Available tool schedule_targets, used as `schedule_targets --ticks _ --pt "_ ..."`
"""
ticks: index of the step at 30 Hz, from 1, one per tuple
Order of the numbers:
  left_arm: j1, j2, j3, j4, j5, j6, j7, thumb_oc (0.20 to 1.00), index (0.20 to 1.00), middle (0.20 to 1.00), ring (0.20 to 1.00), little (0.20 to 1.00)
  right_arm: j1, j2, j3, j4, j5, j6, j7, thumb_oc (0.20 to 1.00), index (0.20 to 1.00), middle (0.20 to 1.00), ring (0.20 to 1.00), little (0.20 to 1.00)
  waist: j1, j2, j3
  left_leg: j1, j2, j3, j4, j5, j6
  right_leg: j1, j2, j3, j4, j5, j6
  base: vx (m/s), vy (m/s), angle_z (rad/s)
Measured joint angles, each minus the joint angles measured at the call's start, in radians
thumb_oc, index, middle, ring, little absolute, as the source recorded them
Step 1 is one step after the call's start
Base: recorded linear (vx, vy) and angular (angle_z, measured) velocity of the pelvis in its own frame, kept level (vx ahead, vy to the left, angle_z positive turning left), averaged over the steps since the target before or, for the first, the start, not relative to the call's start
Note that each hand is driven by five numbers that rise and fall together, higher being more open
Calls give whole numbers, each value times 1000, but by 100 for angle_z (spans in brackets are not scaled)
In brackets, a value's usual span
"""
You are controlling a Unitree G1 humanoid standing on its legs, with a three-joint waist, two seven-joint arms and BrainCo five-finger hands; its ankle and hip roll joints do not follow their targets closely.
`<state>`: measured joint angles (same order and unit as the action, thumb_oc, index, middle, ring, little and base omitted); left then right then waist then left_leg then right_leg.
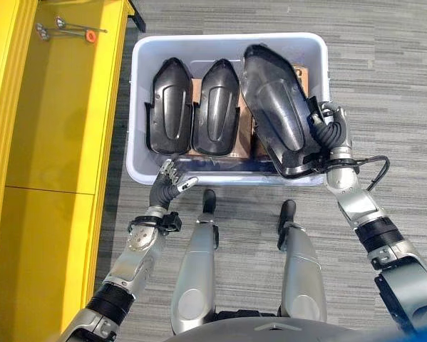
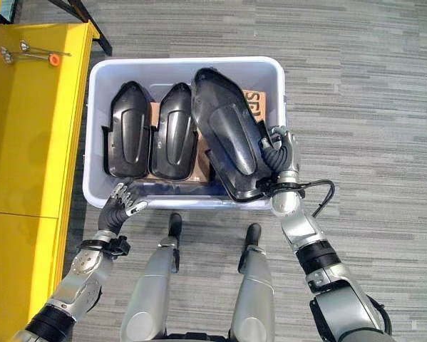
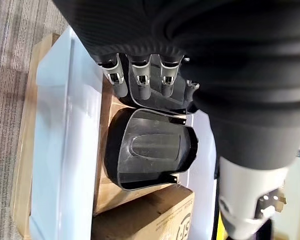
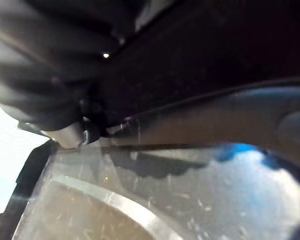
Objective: Move parts from the plastic box to the shelf.
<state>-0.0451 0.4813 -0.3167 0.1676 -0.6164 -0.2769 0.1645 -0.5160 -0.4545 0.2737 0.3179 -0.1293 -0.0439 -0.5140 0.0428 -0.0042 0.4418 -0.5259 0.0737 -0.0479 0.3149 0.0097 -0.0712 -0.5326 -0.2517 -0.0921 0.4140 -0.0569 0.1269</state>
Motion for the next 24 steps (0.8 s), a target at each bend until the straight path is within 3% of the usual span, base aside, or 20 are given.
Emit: schedule_targets --ticks 9,13,15,24 --pt "47 -4 19 -2 1 10 -13 1000 1000 1000 1000 1000 122 4 -27 -149 62 -66 51 200 200 200 200 200 1 -10 -6 86 11 7 -38 -6 0 85 5 -6 -41 -3 2 13 -10 -1" --pt "90 -7 48 -3 2 25 -15 1000 1000 1000 1000 1000 205 11 -27 -193 150 -85 107 200 200 200 200 200 -5 -38 -33 156 14 9 -87 -1 -4 155 8 -14 -89 4 8 72 -42 -1" --pt "120 -10 54 -3 2 28 -23 1000 1000 1000 1000 1000 245 23 -16 -197 197 -98 144 200 200 200 200 200 -7 -47 -83 191 14 11 -119 8 -9 197 8 -23 -129 13 13 90 -51 3" --pt "169 -59 112 5 31 38 -38 1000 1000 1000 1000 1000 333 23 31 -225 266 -104 248 200 200 200 200 200 -12 -44 -151 353 17 14 -215 16 -9 376 14 -49 -255 37 25 52 -37 0"
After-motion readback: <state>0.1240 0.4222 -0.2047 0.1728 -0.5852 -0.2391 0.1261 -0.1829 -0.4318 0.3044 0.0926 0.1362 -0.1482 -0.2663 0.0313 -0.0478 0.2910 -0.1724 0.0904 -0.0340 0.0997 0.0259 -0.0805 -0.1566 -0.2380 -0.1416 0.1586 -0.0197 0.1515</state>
